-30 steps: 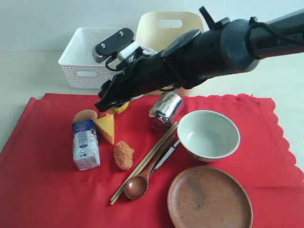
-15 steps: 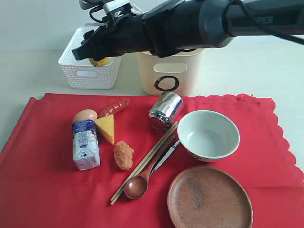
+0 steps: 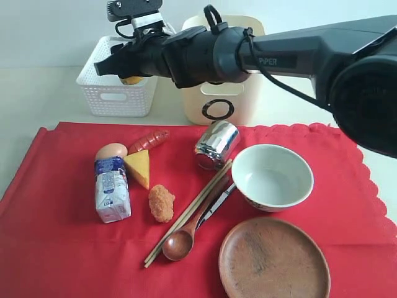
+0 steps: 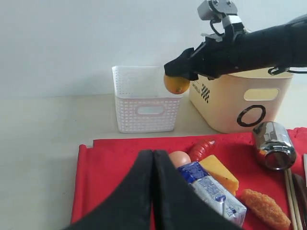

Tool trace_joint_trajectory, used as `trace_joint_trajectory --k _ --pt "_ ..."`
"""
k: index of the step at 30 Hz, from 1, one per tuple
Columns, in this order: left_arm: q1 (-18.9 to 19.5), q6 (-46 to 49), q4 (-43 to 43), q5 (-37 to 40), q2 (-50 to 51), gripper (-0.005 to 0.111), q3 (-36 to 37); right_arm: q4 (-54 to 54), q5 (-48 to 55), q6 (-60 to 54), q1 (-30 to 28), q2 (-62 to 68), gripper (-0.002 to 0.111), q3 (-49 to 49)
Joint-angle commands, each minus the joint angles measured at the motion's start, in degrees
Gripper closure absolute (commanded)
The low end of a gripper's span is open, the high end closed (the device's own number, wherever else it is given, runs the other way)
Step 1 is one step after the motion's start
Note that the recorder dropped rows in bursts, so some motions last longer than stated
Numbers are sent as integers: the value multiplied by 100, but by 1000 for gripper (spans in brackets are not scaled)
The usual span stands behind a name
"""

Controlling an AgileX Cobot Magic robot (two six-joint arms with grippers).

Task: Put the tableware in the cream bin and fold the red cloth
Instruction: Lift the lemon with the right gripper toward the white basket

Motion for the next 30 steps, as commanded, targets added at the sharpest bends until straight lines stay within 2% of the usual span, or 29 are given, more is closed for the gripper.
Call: trace_joint_trajectory --k 1,4,9,11,20,24,30 --pt "1 11 -55 -14 -25 106 18 5 -64 59 -1 33 107 -88" --pt "1 11 -55 -14 -25 106 18 5 -119 59 33 47 99 -88" --pt "1 11 -55 -14 -25 106 18 -212 -194 59 135 47 72 -88" --pt "1 11 -55 -14 -25 106 18 -212 -152 59 148 47 66 -88" --pt "1 11 -55 -14 -25 106 18 -212 -190 12 171 52 64 -88" --pt "1 11 -55 -14 -25 106 18 -212 -196 12 200 52 59 -88" --pt "1 11 -55 -14 -25 106 18 -176 -146 548 200 52 55 -88"
